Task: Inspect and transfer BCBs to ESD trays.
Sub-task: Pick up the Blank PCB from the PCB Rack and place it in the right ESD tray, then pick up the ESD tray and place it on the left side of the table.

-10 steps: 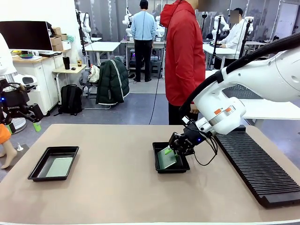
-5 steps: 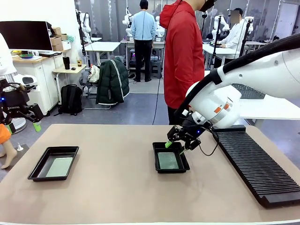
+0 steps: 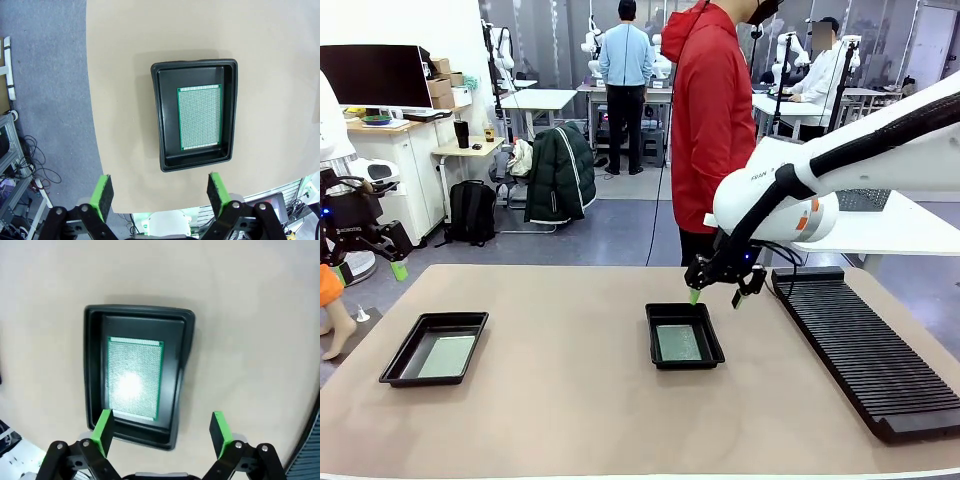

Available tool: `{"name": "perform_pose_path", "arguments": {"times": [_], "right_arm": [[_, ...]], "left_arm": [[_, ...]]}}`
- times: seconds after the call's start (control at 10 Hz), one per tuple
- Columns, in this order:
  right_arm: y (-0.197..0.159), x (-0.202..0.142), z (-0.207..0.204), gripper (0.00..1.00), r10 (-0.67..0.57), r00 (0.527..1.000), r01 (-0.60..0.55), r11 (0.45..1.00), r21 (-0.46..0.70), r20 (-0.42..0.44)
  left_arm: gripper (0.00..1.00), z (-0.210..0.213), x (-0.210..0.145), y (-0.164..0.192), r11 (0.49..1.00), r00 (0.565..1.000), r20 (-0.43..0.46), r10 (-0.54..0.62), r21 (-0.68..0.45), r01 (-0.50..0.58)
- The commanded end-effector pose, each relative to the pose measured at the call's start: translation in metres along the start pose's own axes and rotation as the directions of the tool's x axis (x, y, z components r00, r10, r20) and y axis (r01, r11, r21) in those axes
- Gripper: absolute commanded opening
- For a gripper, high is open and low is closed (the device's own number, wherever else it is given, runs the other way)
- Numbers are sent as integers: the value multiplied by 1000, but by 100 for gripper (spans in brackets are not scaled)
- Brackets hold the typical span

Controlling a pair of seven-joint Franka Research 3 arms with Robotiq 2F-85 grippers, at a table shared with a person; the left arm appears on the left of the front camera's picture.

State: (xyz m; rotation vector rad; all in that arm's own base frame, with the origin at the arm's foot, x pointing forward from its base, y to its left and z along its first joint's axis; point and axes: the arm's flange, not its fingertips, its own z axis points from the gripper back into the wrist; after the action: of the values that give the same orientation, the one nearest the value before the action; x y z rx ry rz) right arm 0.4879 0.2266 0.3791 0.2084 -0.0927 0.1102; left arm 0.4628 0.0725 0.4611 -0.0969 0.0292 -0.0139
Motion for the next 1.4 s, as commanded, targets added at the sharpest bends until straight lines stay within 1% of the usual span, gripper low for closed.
{"name": "perform_pose_path", "arguments": {"times": [0.0,0.2,0.3,1.3], "right_arm": [[9,9,14,100,1,999,-3,998,-66,-38],[7,12,17,100,-8,998,3,996,-92,-57],[5,4,14,100,16,999,-18,999,-50,-34],[5,4,14,100,16,999,-18,999,-50,-34]], "left_arm": [[100,-2,0,2,1000,1000,8,-6,-2,6],[100,-2,0,2,1000,1000,8,-6,-2,6],[100,-2,0,2,1000,1000,8,-6,-2,6],[100,-2,0,2,1000,1000,8,-6,-2,6]]}}
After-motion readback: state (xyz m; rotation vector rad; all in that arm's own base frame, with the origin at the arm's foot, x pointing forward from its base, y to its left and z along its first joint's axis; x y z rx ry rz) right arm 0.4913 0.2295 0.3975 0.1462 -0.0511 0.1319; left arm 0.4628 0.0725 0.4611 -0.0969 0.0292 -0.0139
